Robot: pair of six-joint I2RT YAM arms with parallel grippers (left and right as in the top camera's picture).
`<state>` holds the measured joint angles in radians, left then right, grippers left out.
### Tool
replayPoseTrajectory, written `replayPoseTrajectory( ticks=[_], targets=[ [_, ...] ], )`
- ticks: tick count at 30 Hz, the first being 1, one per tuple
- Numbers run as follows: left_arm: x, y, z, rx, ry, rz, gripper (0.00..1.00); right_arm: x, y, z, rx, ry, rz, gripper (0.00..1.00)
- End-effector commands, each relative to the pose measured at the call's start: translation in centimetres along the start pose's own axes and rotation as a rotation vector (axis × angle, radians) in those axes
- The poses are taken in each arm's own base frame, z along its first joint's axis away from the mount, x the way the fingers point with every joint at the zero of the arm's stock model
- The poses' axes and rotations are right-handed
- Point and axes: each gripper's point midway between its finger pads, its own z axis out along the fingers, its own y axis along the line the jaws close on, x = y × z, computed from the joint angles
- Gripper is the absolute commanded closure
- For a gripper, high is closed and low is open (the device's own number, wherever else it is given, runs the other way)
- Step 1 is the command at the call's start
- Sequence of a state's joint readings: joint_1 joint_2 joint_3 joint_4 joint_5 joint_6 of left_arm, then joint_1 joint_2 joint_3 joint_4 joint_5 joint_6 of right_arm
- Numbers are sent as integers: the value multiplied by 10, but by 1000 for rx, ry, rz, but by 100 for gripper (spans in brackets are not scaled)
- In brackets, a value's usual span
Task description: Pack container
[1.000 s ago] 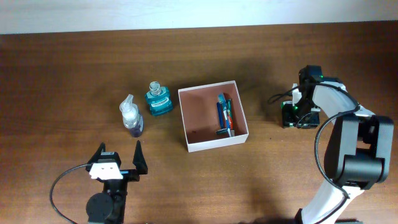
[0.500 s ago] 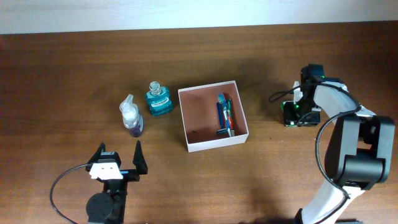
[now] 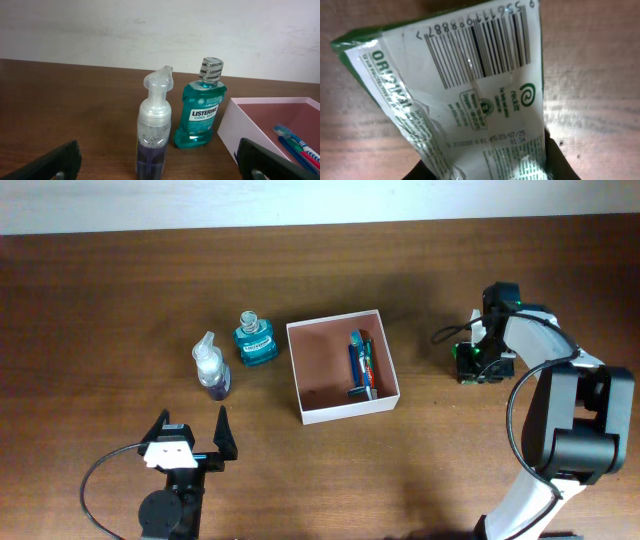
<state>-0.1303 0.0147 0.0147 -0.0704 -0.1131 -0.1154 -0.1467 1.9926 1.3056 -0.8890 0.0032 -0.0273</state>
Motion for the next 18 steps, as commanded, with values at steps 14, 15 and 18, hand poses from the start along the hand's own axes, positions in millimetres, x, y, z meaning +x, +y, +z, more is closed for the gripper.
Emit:
replayPoseTrajectory(
  ticks=[14,15,18],
  targets=[
    [0,4,0,-19,-7,15,1,-34,15,-52,-75,-42,27,88],
    [0,4,0,-19,-7,15,1,-36,17,-57,-81,-46,39,88],
    [0,4,0,-19,-7,15,1,-41,30,-74,-87,-56,26,87]
  ],
)
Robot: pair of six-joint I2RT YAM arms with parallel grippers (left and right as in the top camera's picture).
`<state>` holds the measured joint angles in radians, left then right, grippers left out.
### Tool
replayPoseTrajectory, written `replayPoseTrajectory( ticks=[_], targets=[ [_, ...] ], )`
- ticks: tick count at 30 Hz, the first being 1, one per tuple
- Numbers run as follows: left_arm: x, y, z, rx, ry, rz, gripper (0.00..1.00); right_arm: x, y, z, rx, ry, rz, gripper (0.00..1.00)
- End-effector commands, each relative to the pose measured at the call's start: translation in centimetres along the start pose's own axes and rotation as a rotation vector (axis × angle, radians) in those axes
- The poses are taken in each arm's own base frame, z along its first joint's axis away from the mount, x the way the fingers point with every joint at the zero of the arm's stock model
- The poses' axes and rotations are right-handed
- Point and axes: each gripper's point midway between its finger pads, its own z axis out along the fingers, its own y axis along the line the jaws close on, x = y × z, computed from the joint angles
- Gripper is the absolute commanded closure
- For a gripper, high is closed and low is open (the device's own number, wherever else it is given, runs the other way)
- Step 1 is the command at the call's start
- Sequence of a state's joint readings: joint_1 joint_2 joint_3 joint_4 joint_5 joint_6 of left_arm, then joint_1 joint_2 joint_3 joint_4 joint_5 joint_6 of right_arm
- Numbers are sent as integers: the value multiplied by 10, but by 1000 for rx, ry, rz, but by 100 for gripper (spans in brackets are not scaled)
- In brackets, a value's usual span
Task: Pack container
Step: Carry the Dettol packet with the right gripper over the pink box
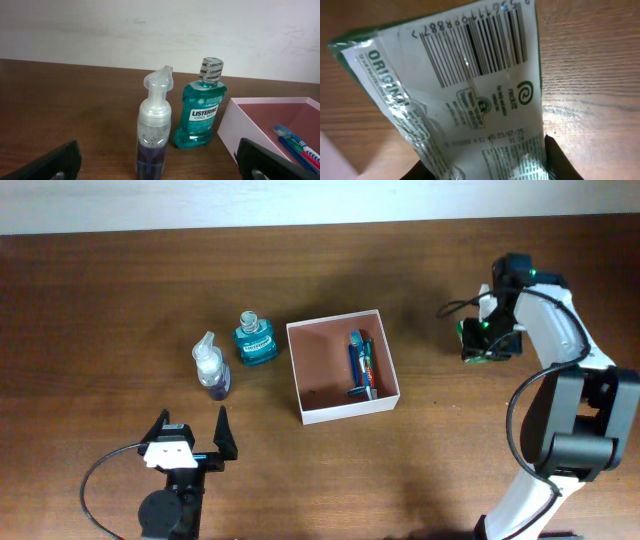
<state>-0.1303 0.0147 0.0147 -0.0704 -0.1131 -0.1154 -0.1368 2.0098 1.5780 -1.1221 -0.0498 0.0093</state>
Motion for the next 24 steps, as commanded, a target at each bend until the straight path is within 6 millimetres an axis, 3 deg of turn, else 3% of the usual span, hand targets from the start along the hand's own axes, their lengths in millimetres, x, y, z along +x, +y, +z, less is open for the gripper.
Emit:
replayPoseTrajectory(
  ticks=[1,9,15,24],
  targets=[
    [0,4,0,-19,-7,15,0,-13,25,-18,-36,-38,-15,88],
    [0,4,0,-19,-7,15,1,-18,84,-59,-51,-80,-58,88],
    [0,4,0,-19,-7,15,1,-11,132,-82,-130,-93,-114,89],
    [0,4,0,-19,-7,15,1,24,184,-86,-134,-37,-232,90]
  ],
)
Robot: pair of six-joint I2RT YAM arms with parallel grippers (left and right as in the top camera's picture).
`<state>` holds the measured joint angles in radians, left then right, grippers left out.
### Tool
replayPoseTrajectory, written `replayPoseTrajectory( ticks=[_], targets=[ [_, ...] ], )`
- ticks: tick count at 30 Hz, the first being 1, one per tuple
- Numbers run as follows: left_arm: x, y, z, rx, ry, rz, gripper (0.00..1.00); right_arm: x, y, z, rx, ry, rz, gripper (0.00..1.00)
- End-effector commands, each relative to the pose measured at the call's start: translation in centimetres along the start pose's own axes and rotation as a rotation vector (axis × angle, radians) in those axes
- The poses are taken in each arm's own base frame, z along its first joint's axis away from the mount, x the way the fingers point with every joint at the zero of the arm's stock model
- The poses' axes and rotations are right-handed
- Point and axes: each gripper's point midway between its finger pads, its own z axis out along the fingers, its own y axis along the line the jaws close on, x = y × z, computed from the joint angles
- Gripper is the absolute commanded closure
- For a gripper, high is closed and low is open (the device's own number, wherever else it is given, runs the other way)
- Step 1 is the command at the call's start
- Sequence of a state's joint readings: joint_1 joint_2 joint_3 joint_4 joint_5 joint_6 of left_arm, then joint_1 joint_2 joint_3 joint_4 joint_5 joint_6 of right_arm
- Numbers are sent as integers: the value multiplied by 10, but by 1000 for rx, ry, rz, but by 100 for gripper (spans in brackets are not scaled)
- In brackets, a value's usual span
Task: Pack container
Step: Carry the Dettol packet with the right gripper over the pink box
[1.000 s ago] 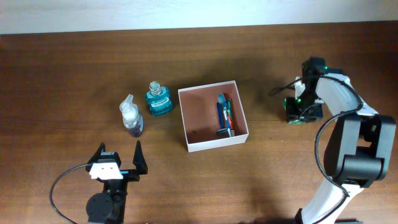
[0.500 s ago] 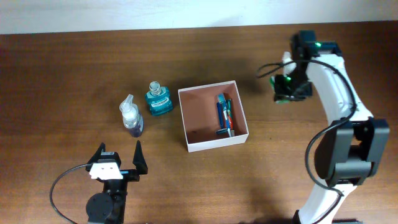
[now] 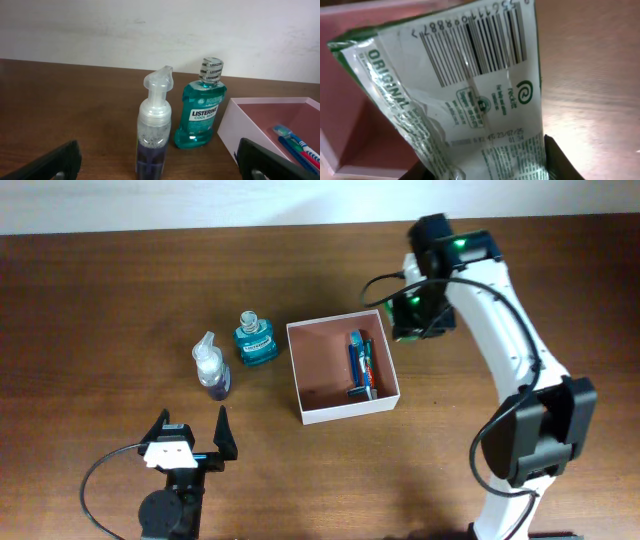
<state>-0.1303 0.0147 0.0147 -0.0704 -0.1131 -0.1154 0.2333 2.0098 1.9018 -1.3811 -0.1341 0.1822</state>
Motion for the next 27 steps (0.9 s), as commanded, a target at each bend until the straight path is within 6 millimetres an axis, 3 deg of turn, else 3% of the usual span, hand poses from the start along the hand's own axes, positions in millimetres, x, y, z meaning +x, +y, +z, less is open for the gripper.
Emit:
replayPoseTrajectory(
  ticks=[1,6,15,27],
  targets=[
    [0,4,0,-19,-7,15,1,4,31,-7,-30,-14,-51,89],
    [0,4,0,-19,-7,15,1,11,61,-3,-30,-19,-92,90],
    [0,4,0,-19,-7,15,1,13,93,5,-23,-54,-126,90],
    [0,4,0,-19,-7,15,0,15,94,30,101,-40,-82,90]
  ],
)
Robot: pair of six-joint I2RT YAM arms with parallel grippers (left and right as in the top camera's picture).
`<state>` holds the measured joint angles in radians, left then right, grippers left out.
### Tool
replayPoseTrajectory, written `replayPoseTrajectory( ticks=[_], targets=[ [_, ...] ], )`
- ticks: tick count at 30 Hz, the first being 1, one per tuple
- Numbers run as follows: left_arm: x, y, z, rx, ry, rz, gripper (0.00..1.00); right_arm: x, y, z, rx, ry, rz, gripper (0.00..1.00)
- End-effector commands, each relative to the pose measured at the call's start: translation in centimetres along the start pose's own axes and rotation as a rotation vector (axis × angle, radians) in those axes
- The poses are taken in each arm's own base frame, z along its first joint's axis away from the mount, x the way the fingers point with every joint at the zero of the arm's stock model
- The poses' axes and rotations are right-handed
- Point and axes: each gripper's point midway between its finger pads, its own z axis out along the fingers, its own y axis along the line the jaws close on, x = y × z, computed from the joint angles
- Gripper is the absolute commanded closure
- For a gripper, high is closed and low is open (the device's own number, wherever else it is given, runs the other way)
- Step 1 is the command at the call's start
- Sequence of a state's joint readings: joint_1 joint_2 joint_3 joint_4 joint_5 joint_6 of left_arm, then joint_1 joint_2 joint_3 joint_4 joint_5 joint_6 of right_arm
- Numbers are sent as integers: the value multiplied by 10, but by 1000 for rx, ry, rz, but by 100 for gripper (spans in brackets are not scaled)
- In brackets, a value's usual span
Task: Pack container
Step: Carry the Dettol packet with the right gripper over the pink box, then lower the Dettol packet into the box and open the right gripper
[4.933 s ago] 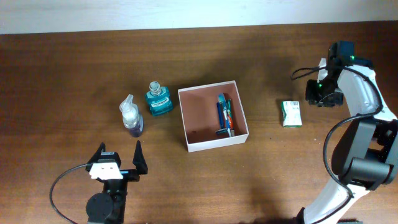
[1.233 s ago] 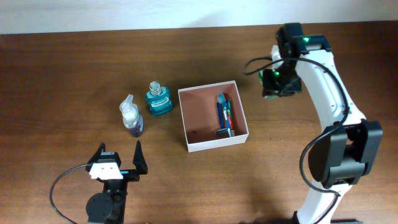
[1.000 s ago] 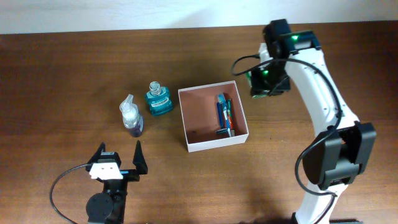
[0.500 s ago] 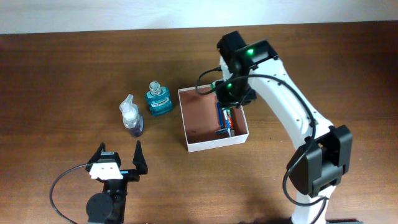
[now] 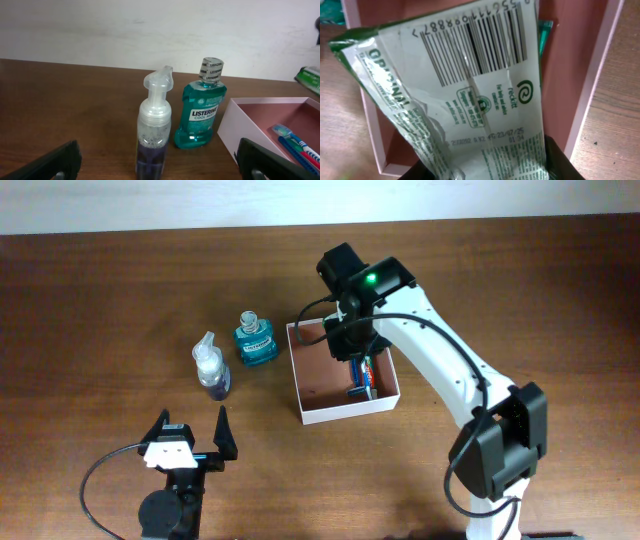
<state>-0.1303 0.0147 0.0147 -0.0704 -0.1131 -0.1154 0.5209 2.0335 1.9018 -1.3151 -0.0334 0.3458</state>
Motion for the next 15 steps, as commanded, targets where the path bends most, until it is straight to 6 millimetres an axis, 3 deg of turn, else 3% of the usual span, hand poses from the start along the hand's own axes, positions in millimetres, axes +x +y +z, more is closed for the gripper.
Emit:
replayPoseTrajectory(
  ticks=[1,15],
  targets=[
    [0,4,0,-19,-7,15,1,-5,-4,11,44,5,51,90],
    [0,4,0,-19,-7,15,1,3,-21,38,114,82,125,90]
  ],
)
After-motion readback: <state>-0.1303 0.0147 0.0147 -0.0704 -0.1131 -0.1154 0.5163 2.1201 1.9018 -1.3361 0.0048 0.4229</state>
